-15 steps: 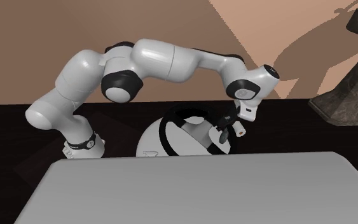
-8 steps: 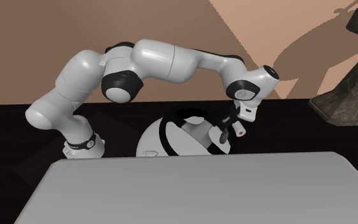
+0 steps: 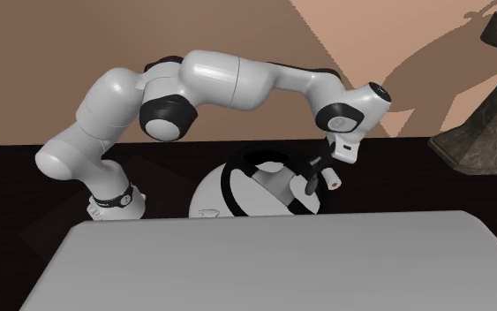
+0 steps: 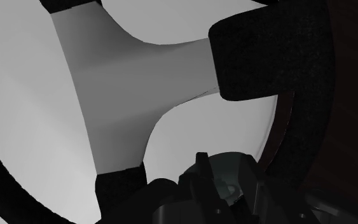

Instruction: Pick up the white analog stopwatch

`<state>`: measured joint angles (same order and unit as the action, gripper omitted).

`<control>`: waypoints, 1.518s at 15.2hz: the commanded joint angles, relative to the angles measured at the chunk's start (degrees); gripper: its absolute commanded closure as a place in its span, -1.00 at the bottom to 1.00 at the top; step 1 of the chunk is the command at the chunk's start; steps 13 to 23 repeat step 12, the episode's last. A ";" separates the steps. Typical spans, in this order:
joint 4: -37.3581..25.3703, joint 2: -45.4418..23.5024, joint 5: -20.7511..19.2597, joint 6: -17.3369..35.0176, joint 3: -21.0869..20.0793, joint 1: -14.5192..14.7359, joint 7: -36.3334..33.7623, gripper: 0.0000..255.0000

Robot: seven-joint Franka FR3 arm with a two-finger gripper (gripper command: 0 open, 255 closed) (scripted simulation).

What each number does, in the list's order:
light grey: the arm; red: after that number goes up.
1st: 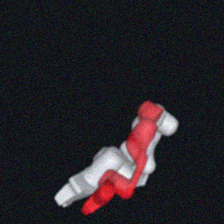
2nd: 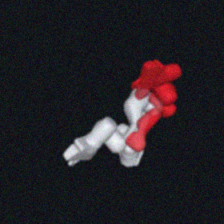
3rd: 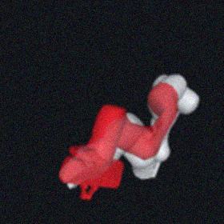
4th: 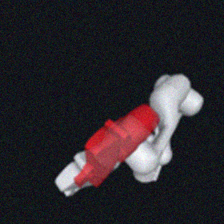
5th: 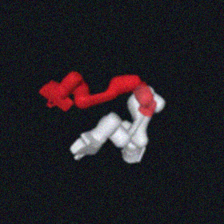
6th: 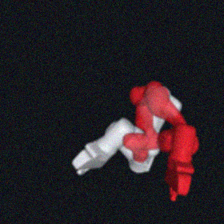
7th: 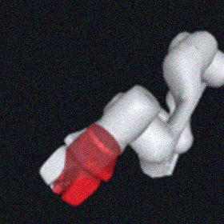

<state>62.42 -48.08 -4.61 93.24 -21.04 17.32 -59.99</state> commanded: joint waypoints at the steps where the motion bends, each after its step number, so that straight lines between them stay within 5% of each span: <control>1: -0.67 0.51 0.11 -1.17 -0.10 0.02 -0.11 1.00; 10: -6.52 1.23 0.37 -7.57 -0.36 0.69 -0.60 1.00; 23: -6.62 1.24 0.37 -7.67 -0.37 0.70 -0.61 1.00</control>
